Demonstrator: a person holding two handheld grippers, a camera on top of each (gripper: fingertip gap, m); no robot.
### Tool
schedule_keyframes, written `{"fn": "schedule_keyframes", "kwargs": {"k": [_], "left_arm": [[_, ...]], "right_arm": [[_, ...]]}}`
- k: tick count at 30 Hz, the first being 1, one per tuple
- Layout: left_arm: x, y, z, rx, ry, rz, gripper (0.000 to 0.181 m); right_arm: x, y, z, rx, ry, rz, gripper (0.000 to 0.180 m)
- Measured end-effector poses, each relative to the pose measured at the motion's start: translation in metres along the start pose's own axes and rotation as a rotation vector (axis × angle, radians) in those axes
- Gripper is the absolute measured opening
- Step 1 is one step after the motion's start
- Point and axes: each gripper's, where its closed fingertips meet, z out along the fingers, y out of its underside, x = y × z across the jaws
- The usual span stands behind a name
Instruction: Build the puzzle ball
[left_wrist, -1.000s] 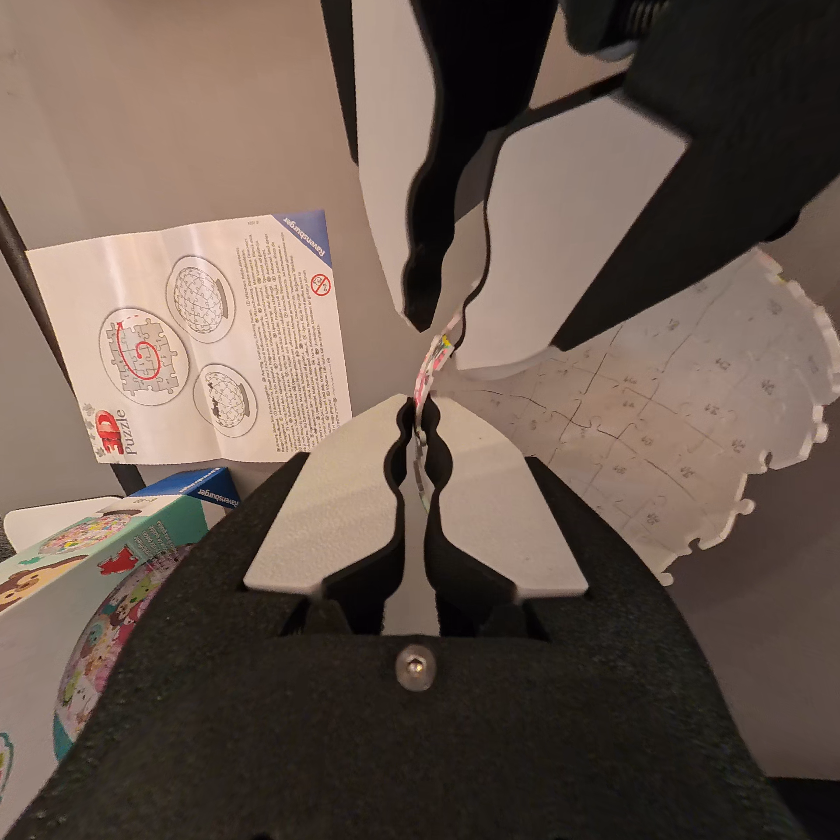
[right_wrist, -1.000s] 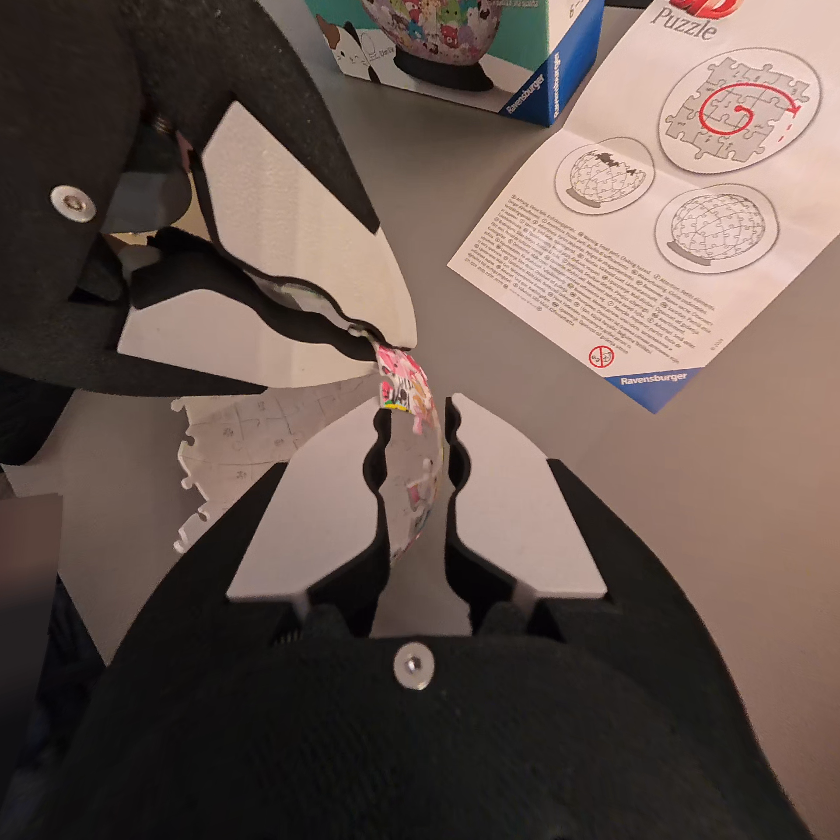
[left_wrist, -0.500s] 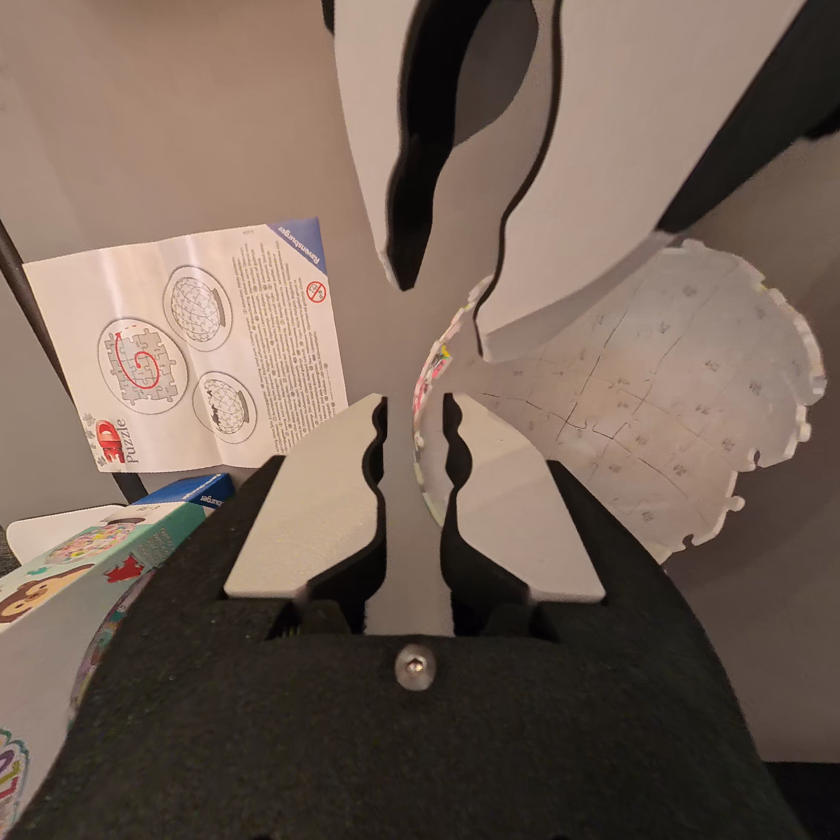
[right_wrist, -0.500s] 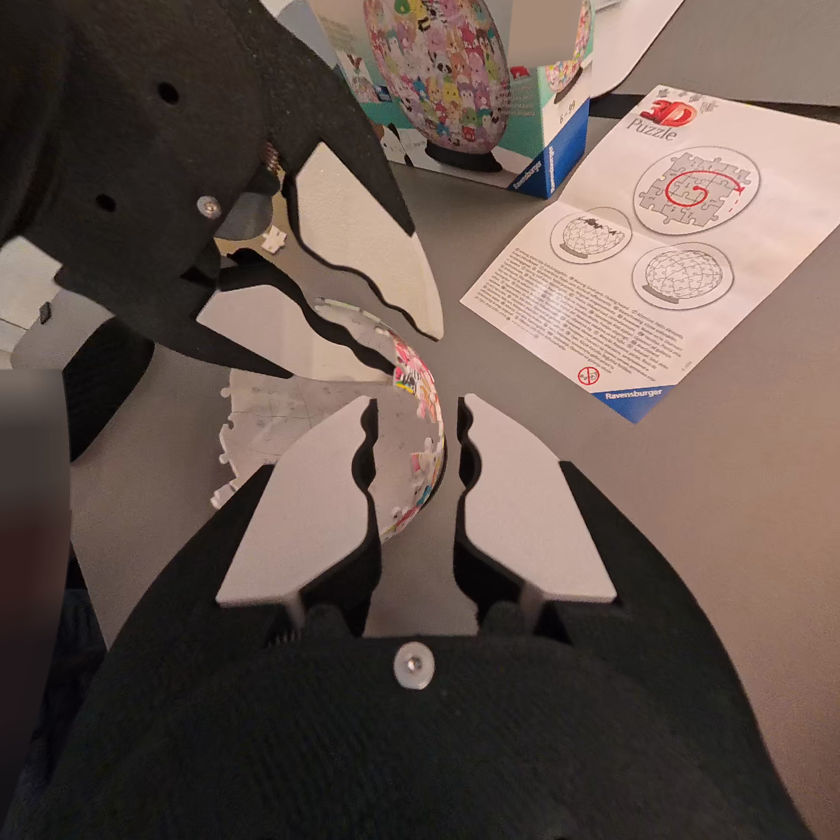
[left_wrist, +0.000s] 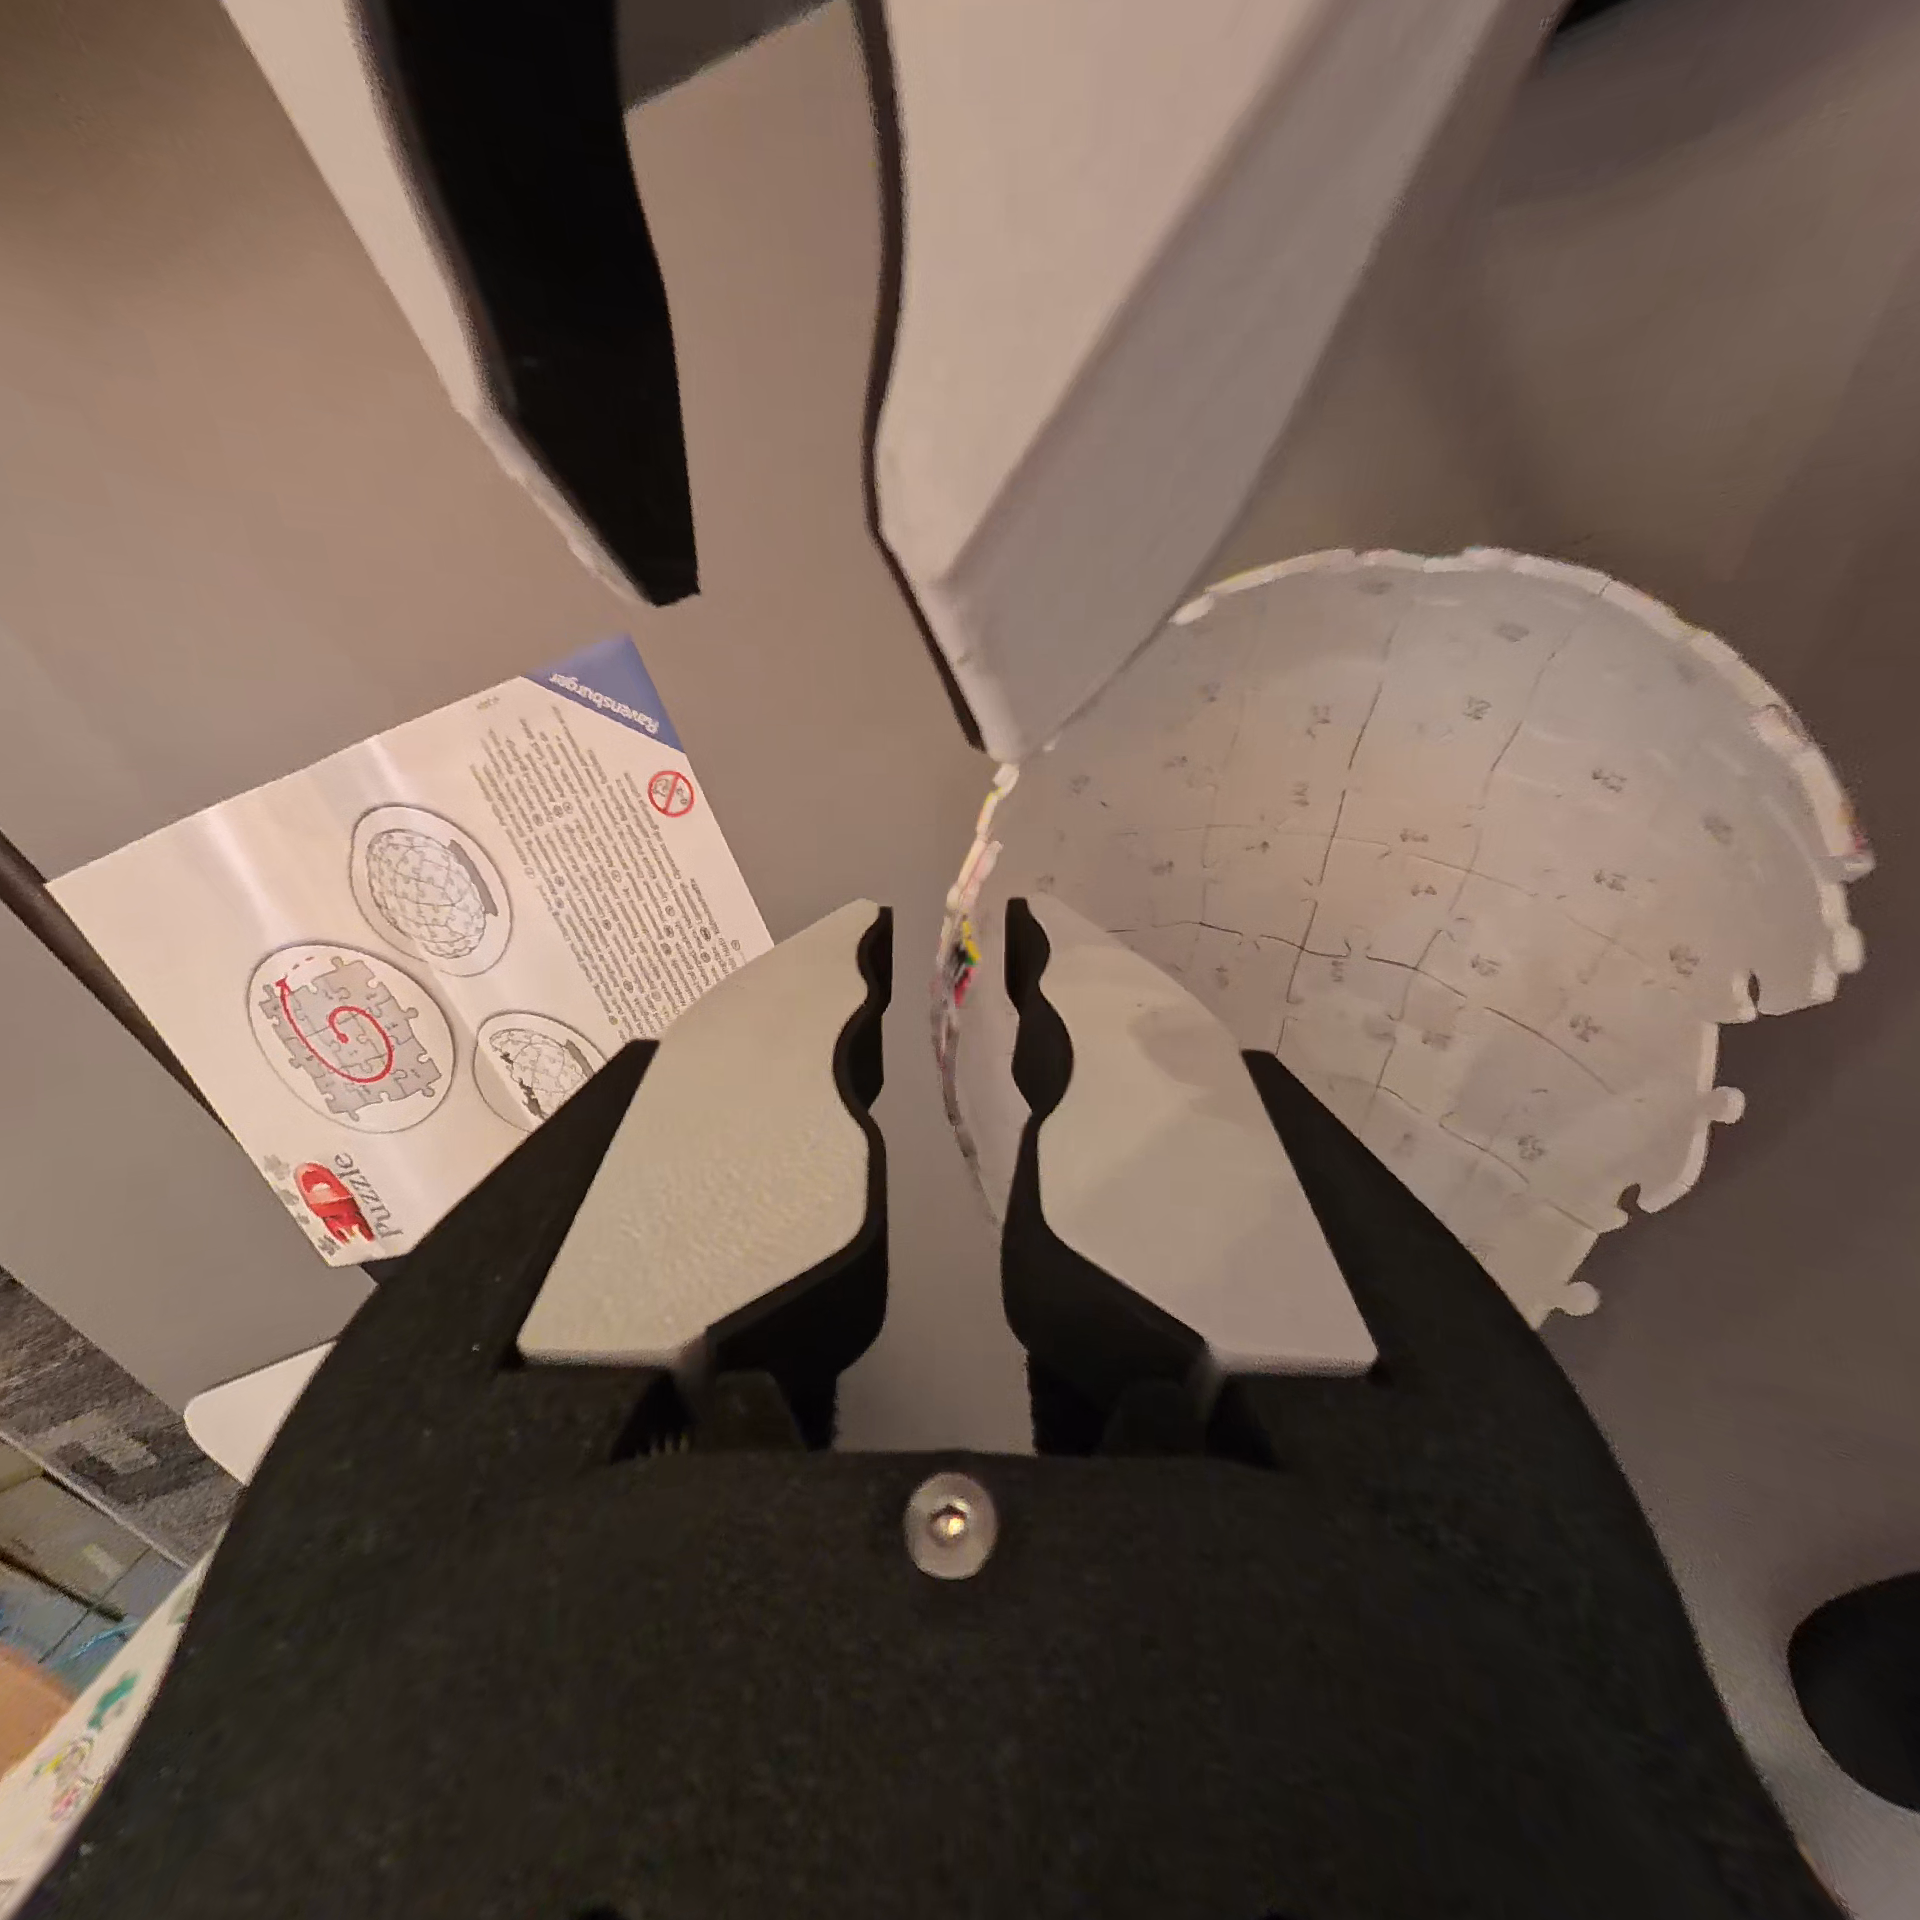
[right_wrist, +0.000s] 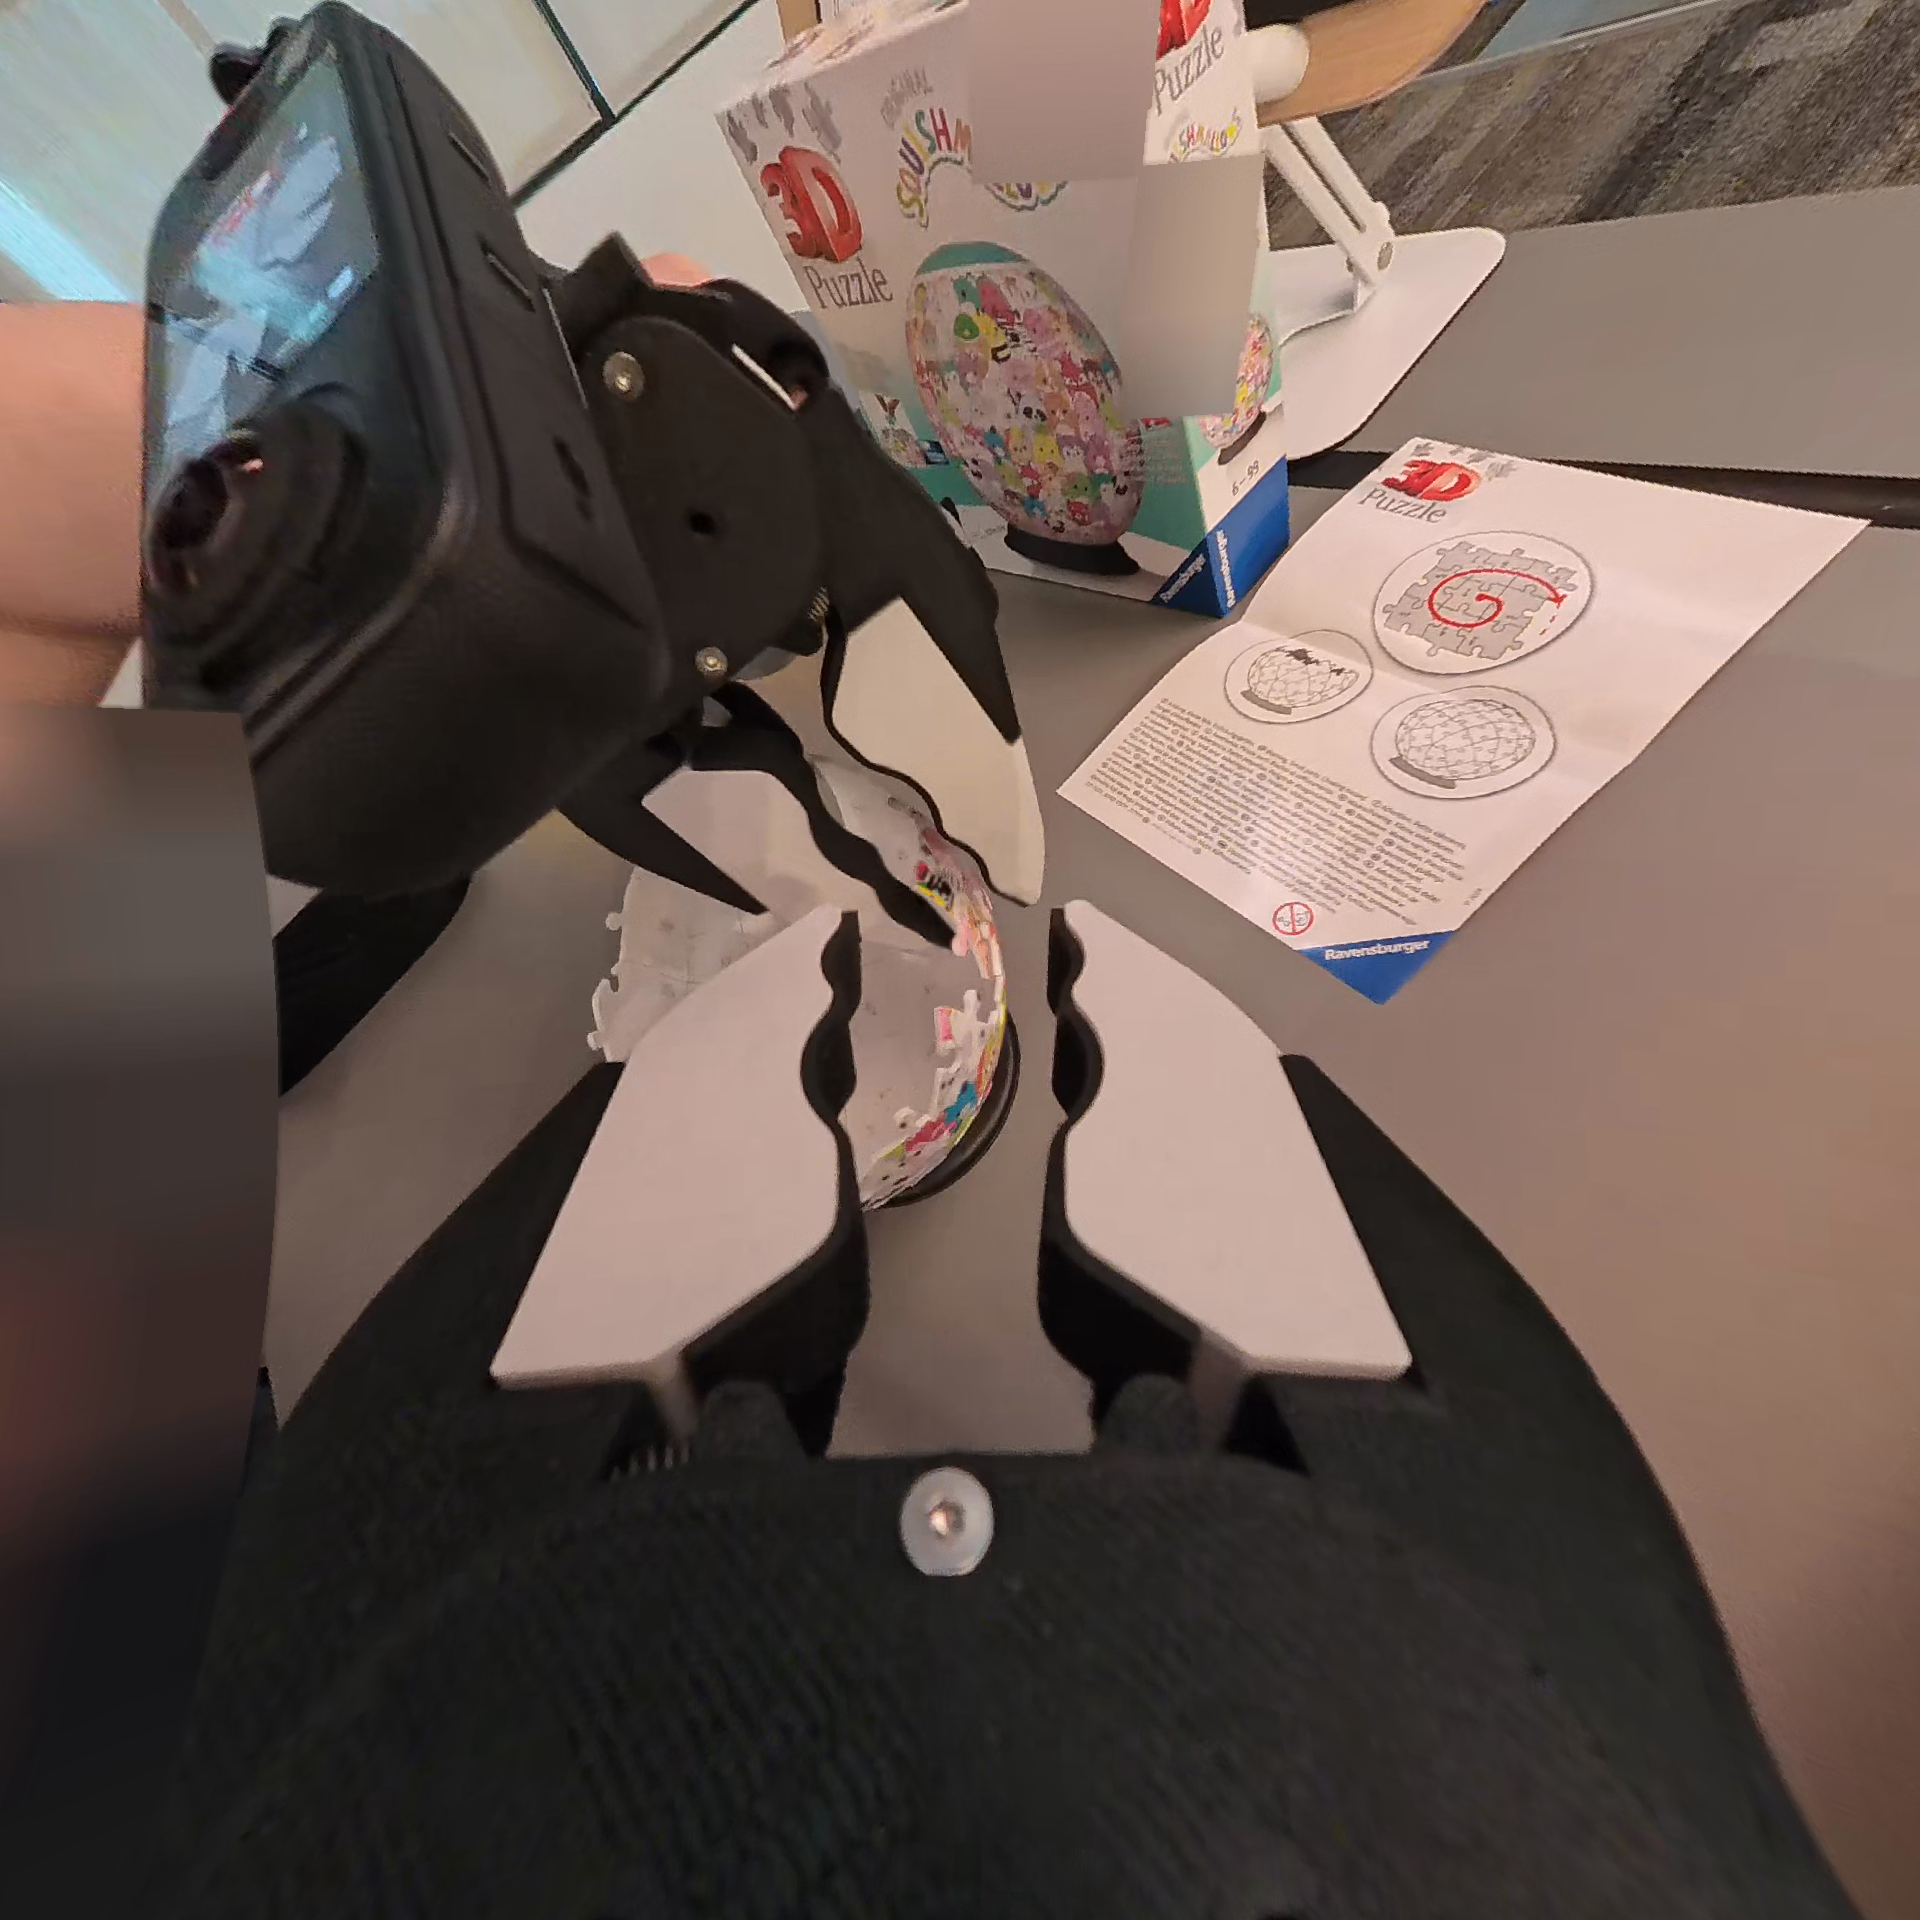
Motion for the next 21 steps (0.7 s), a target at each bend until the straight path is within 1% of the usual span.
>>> {"fn": "schedule_keyframes", "kwargs": {"k": [6,10,21], "left_arm": [[0.0014,0.0016,0.0029,-0.054,0.014,0.025,0.012],[0.0019,-0.0014,0.0031,-0.042,0.018,0.015,0.005],[0.0009,0.0027,0.0038,-0.056,0.01,0.022,0.003]], "right_arm": [[-0.0012,-0.0031,-0.0046,0.02,-0.014,0.0,0.035],[-0.0006,-0.0042,-0.0072,0.029,-0.017,0.006,0.035],[0.0,-0.0063,-0.0105,0.043,-0.021,0.011,0.035]]}}
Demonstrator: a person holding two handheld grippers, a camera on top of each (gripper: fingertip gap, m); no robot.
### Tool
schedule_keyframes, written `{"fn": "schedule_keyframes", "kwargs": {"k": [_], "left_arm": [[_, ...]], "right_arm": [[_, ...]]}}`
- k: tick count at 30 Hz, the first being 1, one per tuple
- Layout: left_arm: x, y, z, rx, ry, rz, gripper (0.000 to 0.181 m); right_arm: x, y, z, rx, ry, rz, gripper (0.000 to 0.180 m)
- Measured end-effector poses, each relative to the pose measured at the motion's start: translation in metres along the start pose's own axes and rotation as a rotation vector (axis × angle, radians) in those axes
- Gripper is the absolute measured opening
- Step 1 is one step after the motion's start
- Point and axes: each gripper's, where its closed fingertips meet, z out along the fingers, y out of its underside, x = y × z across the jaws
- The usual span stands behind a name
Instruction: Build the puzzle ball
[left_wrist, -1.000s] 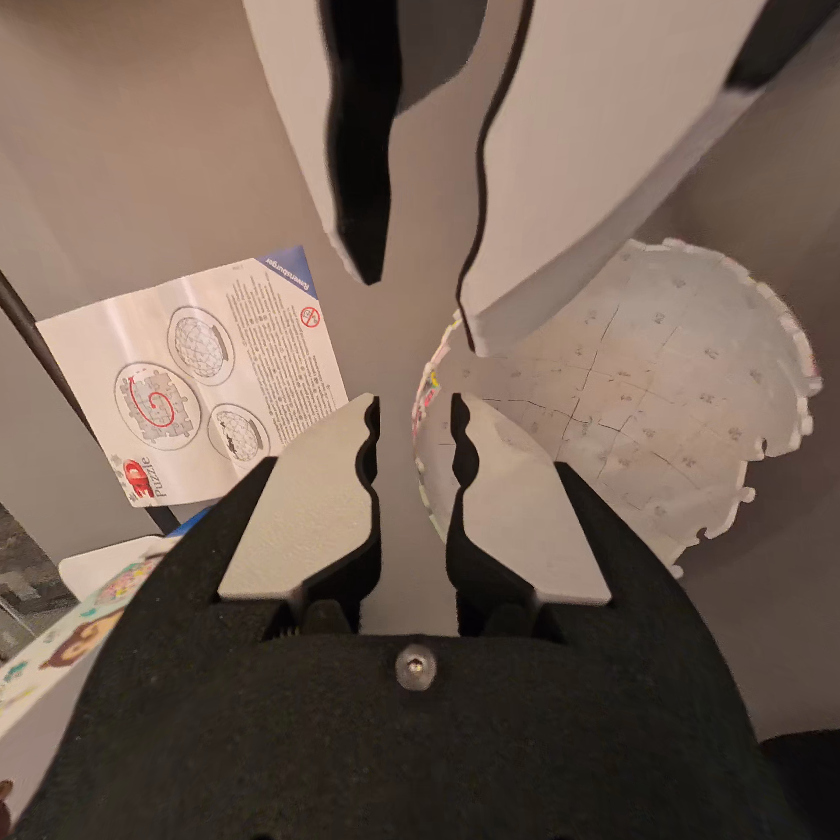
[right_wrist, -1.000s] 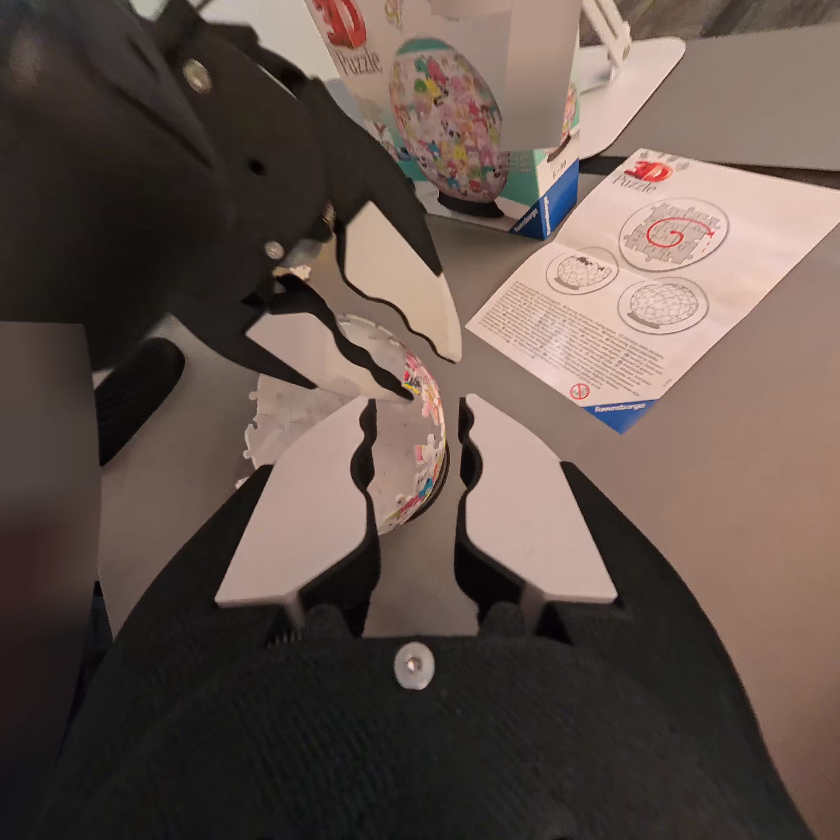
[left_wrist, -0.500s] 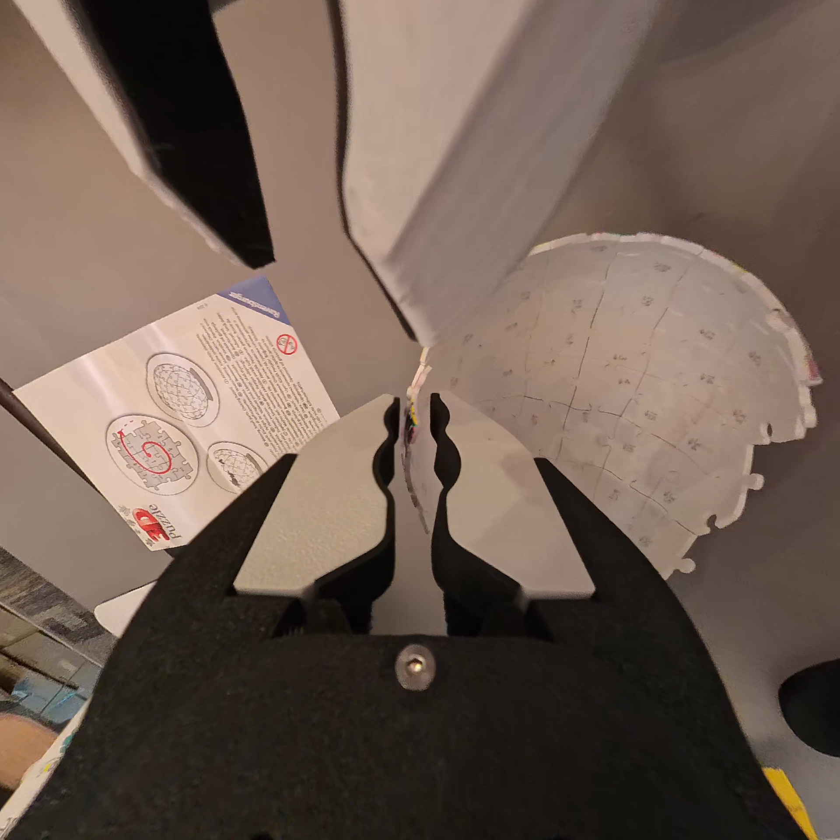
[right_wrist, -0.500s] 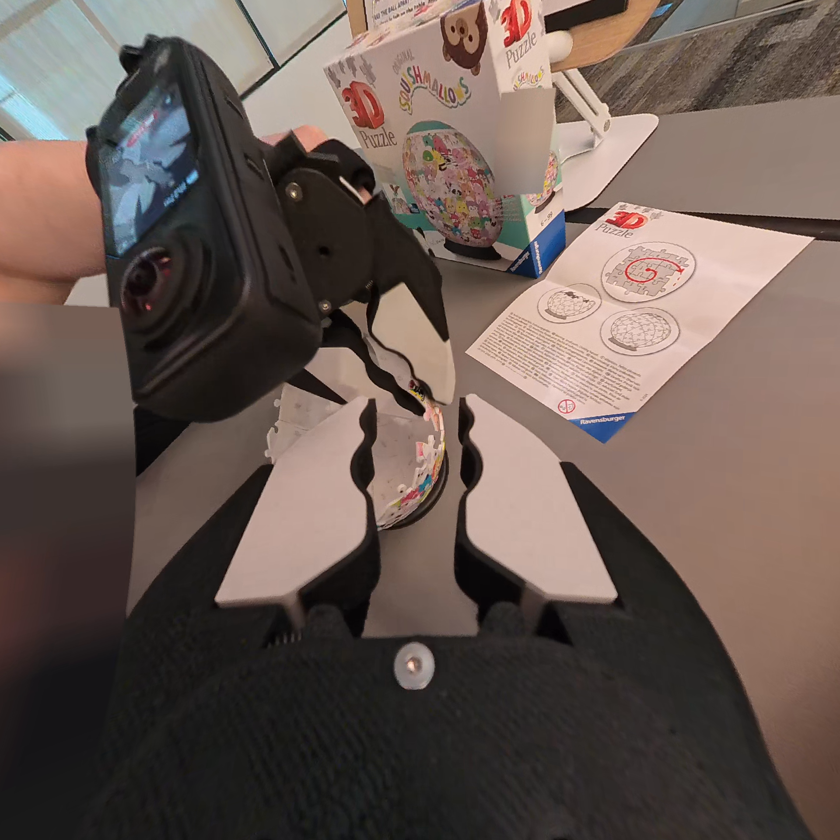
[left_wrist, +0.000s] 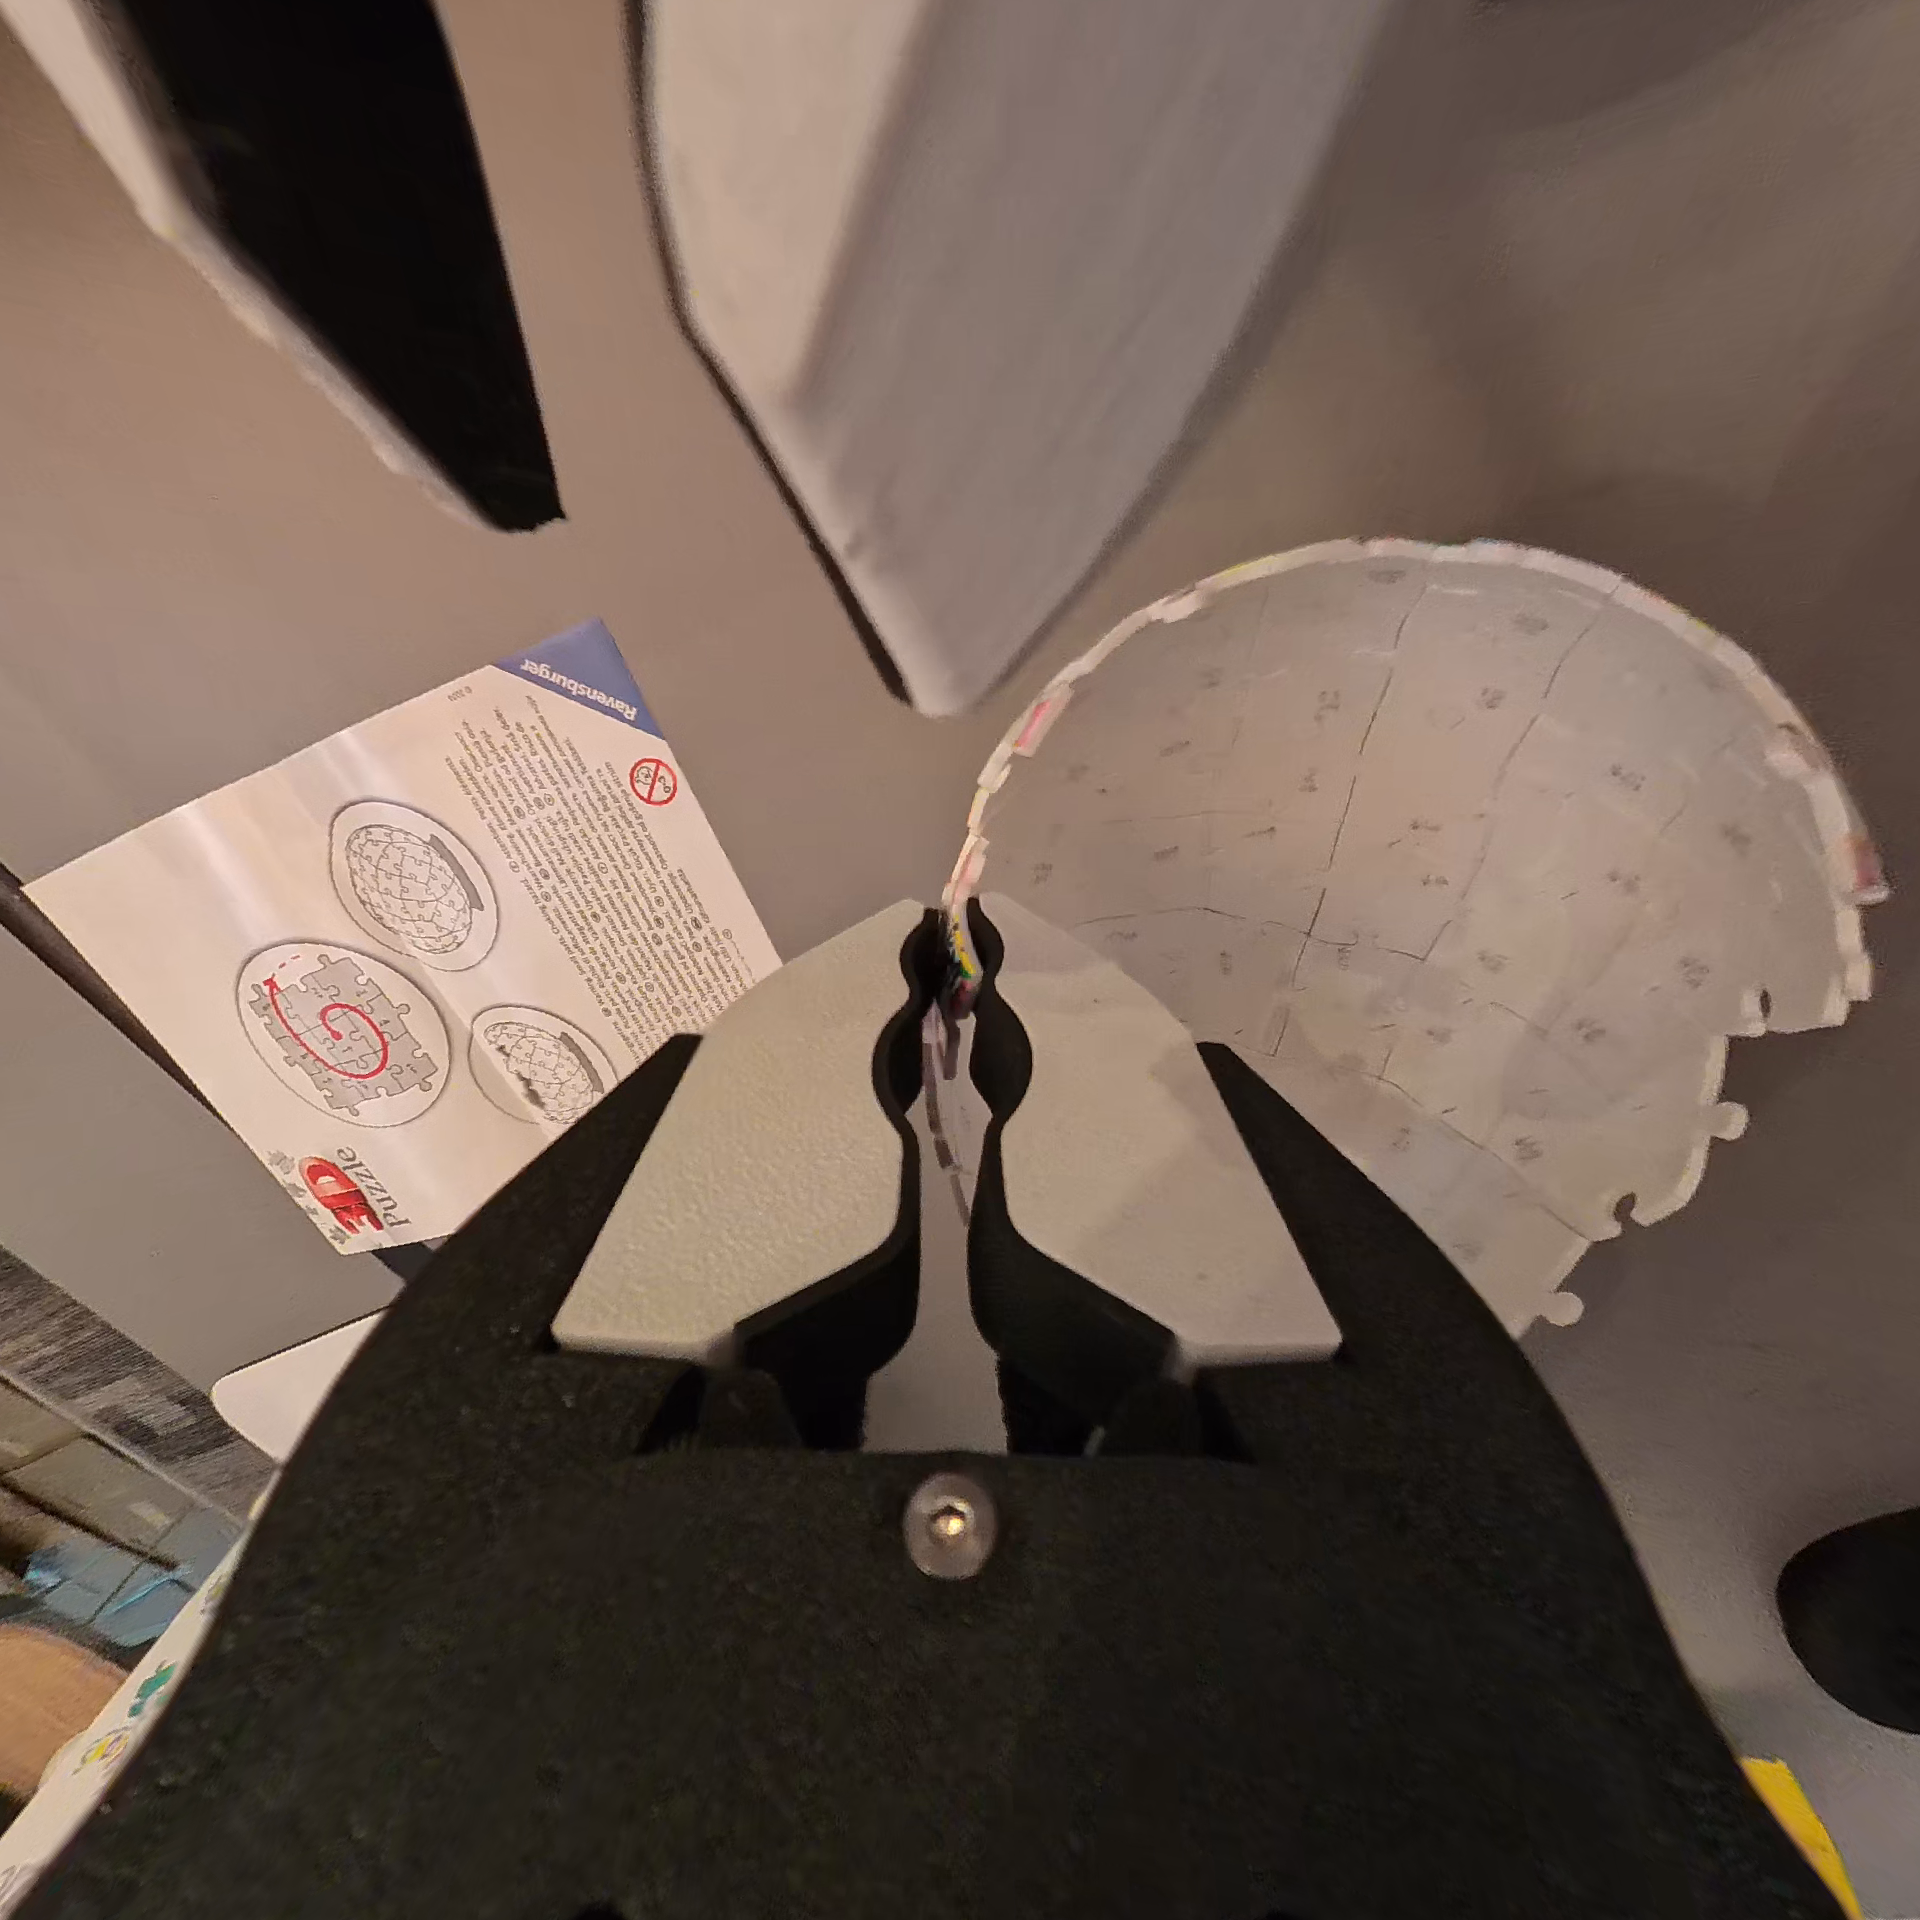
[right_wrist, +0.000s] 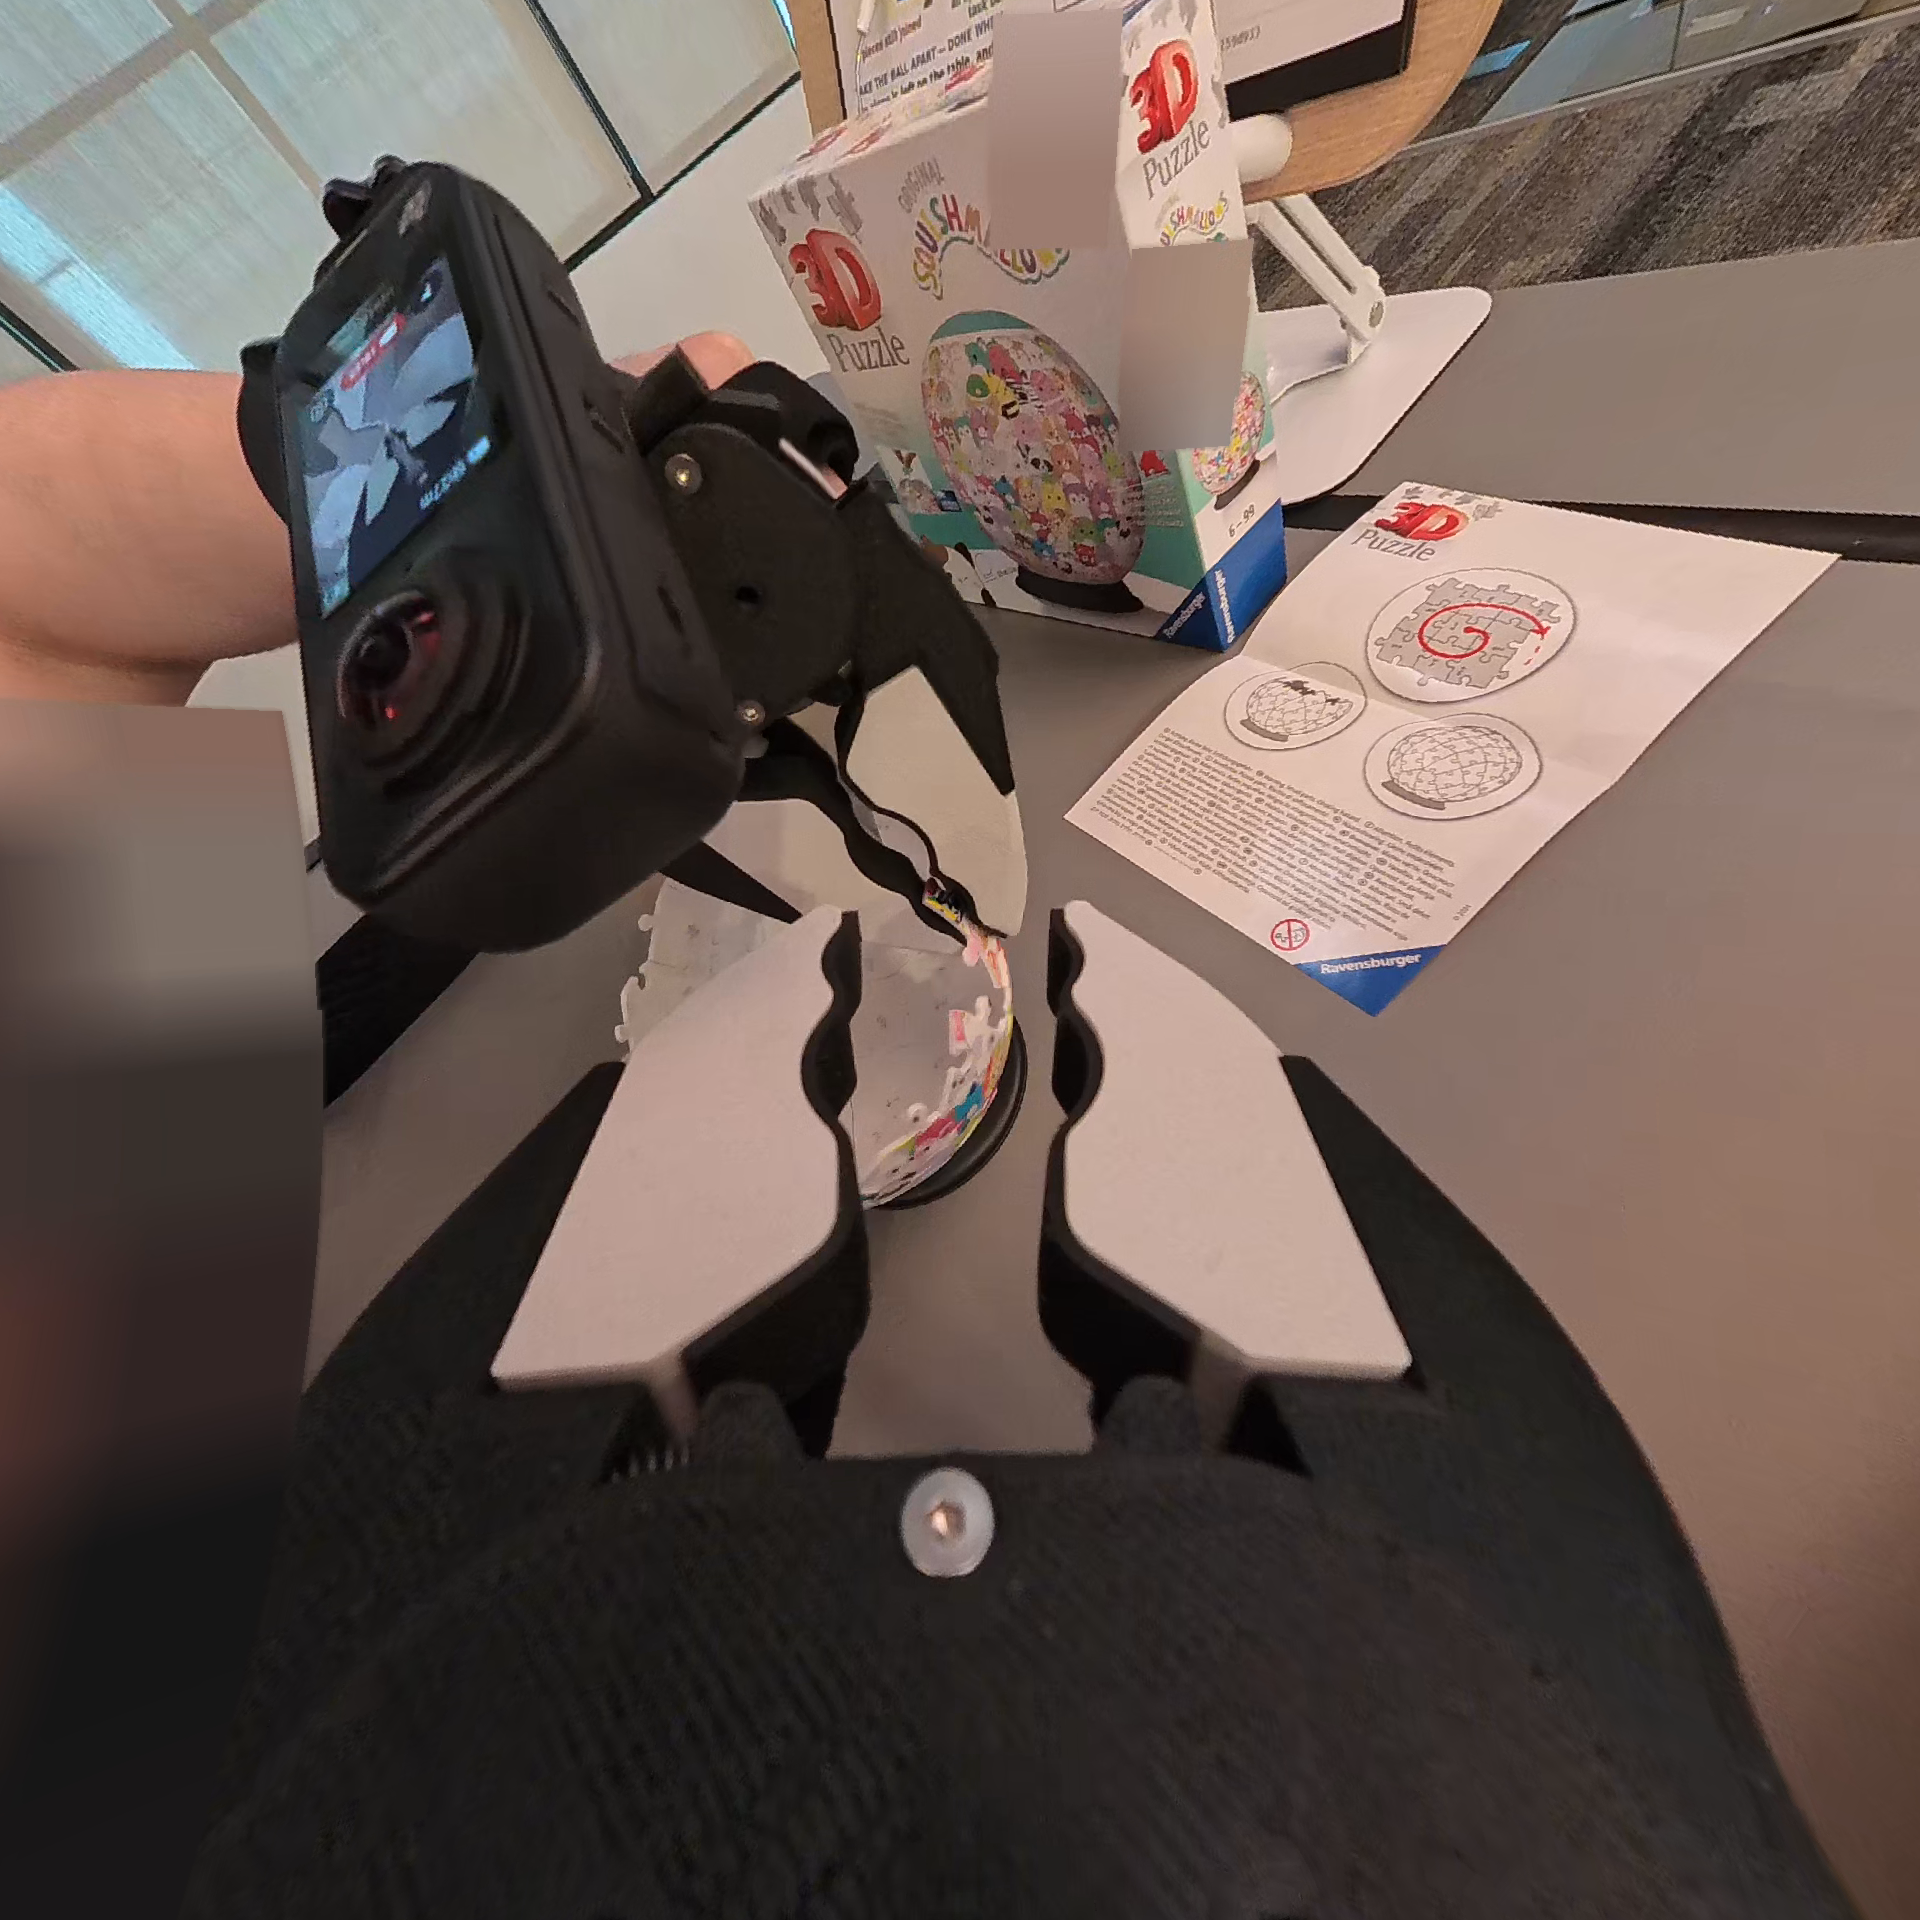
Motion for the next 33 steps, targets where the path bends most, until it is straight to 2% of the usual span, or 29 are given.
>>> {"fn": "schedule_keyframes", "kwargs": {"k": [7,8,10,13,16,19,24,27,33], "left_arm": [[0.003,0.001,0.0,-0.012,0.021,-0.009,0.005],[0.002,0.002,-0.001,-0.022,0.013,-0.006,0.015],[0.001,0.001,-0.005,-0.018,0.017,-0.019,0.023],[-0.003,-0.005,-0.019,0.055,0.015,-0.071,0.042],[-0.006,-0.012,-0.043,0.189,-0.001,-0.133,0.042],[-0.014,-0.019,-0.077,0.392,-0.068,-0.227,0.041],[-0.02,-0.026,-0.144,0.782,-0.188,-0.364,0.036],[-0.016,-0.024,-0.17,0.956,-0.195,-0.401,0.035],[-0.011,-0.014,-0.187,1.093,-0.243,-0.422,0.033]], "right_arm": [[-0.001,0.0,-0.001,0.001,-0.006,0.001,0.036],[-0.001,0.0,-0.001,0.002,-0.007,-0.001,0.035],[-0.001,0.001,-0.001,-0.001,-0.012,0.001,0.036],[0.0,0.005,0.003,-0.021,-0.026,-0.004,0.036],[-0.005,0.009,0.01,-0.043,-0.057,-0.056,0.035],[-0.006,0.012,0.02,-0.075,-0.018,-0.205,0.041],[-0.007,0.027,0.039,-0.291,0.029,-0.326,0.038],[-0.002,0.033,0.049,-0.418,0.082,-0.395,0.035],[0.003,0.045,0.061,-0.631,0.142,-0.526,0.028]]}}
